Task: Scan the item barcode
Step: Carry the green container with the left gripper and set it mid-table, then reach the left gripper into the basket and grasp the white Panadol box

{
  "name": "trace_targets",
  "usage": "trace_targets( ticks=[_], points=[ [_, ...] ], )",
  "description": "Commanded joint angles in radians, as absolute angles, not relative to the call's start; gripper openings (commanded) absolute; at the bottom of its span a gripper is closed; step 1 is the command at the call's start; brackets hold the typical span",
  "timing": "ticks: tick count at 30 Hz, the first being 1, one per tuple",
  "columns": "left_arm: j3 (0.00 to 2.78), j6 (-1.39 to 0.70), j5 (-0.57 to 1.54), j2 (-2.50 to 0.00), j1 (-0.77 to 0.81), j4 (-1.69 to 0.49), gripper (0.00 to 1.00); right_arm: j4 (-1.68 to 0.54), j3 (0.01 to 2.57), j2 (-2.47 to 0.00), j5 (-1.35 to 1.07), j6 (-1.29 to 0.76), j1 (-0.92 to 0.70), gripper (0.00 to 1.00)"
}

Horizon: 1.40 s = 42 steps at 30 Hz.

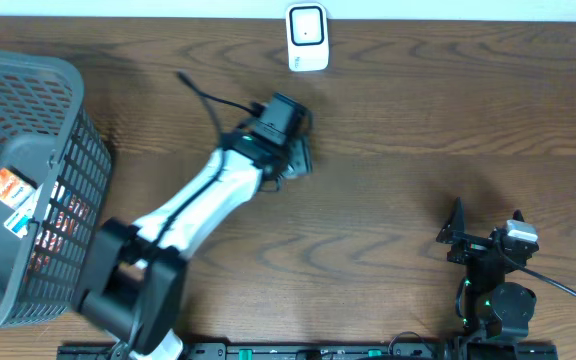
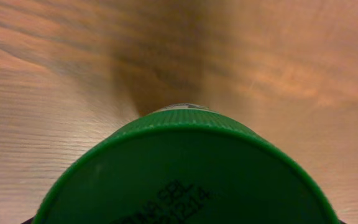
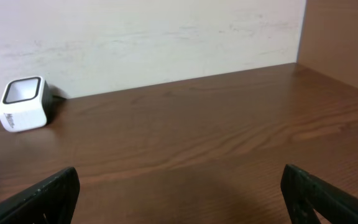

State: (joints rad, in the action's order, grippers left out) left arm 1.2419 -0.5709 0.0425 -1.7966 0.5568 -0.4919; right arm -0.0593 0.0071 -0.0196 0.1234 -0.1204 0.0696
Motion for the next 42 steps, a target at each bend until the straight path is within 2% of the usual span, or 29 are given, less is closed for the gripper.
trace_targets(
  ticks=[1,5,10,14,17,22,25,26,30,32,34,37,38,39,42],
  points=[
    [1.258,-0.284,0.011,-1.846,0.609,-0.489,0.60,-0.063,0.006,-0.019,0.122,-0.107,0.064,0.99],
    [1.257,0.049,0.100,-1.871,0.632,-0.535,0.60,-0.063,0.006,-0.019,0.122,-0.107,0.064,0.99],
    [1.257,0.257,0.172,-1.870,0.632,-0.657,0.66,-0.063,0.006,-0.019,0.122,-0.107,0.064,0.99],
    [1.257,0.310,0.120,-1.870,0.625,-0.726,0.81,-0.063,0.006,-0.019,0.122,-0.107,0.064,0.99],
    [1.257,0.310,0.061,-1.859,0.625,-0.733,0.86,-0.063,0.006,-0.019,0.122,-0.107,0.064,0.99],
    [1.258,0.310,-0.069,-1.755,0.625,-0.736,0.88,-0.063,0.006,-0.019,0.122,-0.107,0.064,0.99],
    [1.259,0.287,-0.179,-1.613,0.625,-0.736,0.89,-0.063,0.006,-0.019,0.122,-0.107,0.064,0.99],
    [1.259,0.286,-0.178,-1.516,0.625,-0.736,0.95,-0.063,0.006,-0.019,0.122,-0.107,0.064,0.99],
    [1.259,0.229,-0.179,-1.298,0.624,-0.744,0.95,-0.063,0.006,-0.019,0.122,-0.107,0.064,0.99],
    [1.259,0.154,-0.220,-1.205,0.616,-0.729,0.95,-0.063,0.006,-0.019,0.122,-0.107,0.064,0.99],
    [1.259,0.002,-0.355,-1.085,0.585,-0.681,0.96,-0.063,0.006,-0.019,0.122,-0.107,0.064,0.99],
    [1.264,-0.273,-0.583,-0.956,0.478,-0.643,0.98,-0.063,0.006,-0.019,0.122,-0.107,0.064,0.99],
    [1.269,-0.335,-0.612,-0.929,0.429,-0.651,0.98,-0.063,0.006,-0.019,0.122,-0.107,0.064,0.99],
    [1.281,-0.411,-0.613,-0.889,0.308,-0.657,0.98,-0.063,0.006,-0.019,0.122,-0.107,0.064,0.99],
    [1.308,-0.483,-0.611,-0.862,0.106,-0.679,0.98,-0.063,0.006,-0.019,0.122,-0.107,0.064,0.99]
  ],
)
